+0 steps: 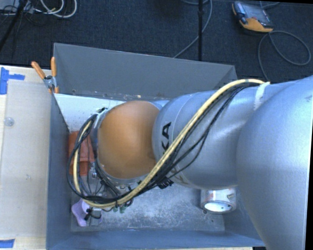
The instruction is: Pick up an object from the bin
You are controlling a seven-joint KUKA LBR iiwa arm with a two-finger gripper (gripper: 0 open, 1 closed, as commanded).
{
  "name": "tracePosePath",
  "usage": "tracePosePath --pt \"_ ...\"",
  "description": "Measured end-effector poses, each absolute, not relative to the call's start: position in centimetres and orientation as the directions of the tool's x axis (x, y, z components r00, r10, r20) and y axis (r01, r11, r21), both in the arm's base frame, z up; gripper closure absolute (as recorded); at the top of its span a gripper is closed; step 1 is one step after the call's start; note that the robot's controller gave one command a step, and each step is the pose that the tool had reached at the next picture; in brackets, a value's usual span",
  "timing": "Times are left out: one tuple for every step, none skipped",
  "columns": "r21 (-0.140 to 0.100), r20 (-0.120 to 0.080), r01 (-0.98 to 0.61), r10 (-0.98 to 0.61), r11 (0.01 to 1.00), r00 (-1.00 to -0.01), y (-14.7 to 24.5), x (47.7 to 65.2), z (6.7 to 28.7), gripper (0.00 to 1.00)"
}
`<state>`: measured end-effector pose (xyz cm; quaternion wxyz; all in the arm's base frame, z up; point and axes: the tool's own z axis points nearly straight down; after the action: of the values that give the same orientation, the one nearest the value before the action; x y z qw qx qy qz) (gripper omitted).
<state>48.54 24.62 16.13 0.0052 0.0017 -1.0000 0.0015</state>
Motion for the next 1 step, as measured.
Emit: tracePosePath --pt "-0.001 0.003 0.001 0.001 1.0 -1.0 24.51 48.77 16.56 0.0"
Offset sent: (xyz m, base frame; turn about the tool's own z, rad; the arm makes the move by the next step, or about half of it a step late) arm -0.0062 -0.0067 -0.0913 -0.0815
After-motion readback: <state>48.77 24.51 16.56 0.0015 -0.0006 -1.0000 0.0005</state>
